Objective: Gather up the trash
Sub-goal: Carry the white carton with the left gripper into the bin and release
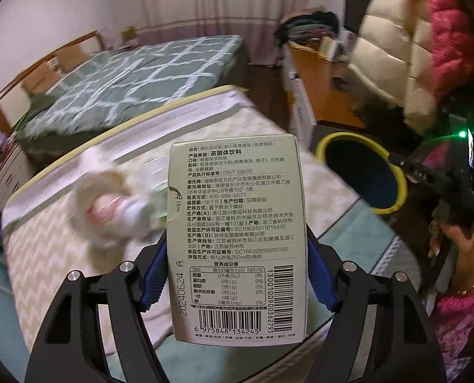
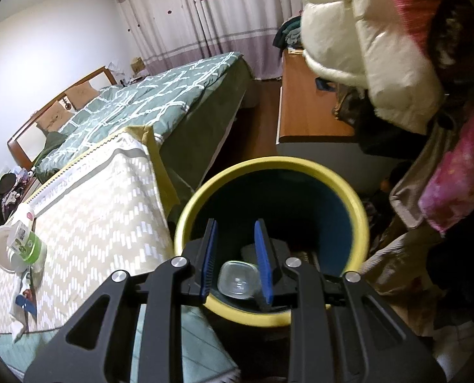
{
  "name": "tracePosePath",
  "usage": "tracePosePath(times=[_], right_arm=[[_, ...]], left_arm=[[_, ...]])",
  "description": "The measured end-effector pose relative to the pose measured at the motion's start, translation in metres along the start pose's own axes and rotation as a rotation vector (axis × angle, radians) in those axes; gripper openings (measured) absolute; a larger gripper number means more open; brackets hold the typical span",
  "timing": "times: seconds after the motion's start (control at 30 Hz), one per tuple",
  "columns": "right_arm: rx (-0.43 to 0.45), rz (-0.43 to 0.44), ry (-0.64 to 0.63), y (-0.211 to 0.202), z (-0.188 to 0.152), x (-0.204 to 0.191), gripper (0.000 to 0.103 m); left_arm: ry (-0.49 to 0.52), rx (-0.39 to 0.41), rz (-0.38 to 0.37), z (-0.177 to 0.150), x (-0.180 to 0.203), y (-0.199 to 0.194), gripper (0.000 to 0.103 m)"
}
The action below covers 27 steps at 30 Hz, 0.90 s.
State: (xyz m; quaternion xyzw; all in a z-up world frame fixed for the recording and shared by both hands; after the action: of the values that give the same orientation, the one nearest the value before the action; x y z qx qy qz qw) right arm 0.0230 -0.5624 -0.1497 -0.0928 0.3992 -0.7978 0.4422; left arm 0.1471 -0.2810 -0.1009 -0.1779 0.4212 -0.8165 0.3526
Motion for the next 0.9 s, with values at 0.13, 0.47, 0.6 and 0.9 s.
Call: tracePosePath(times=[0.13,0.47,0.6,0.9], right_arm=[[0.010,-0.014,0.008,-0.014,-0.005,0.022,0.023],[0.024,-0.027,0.035,-0.032,-0.014,0.062,0.023],[0.025,-0.030,0.054,-0.033,-0.015,0.075,0.023],[0.010,-0.032,0.072,-0.027,-0.020,0.081,0.027]], left_arm=[[0.048,-0.010,-0.067,0.027,0.044,0.023,0.073],[0.173,-0.071,-0.194,0.088,0.169,0.098,0.074],[0.196,-0.094,-0.199,0.101,0.203,0.124,0.074],[0.154,-0.083,-0.195,0.115,0.218,0.140,0.088]])
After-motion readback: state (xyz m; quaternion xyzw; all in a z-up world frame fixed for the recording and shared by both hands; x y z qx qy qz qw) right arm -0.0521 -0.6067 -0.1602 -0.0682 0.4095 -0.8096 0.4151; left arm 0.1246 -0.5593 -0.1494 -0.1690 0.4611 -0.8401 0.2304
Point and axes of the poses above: each gripper's, at about its wrist camera, not at the fingertips, and y roughly the way its jaws point, x to its right, z to its top, the point moved 8 cm from there along y, roughly the way its jaws point, and after that the axes turned 4 degrees about -x, right-handed, at the moved point
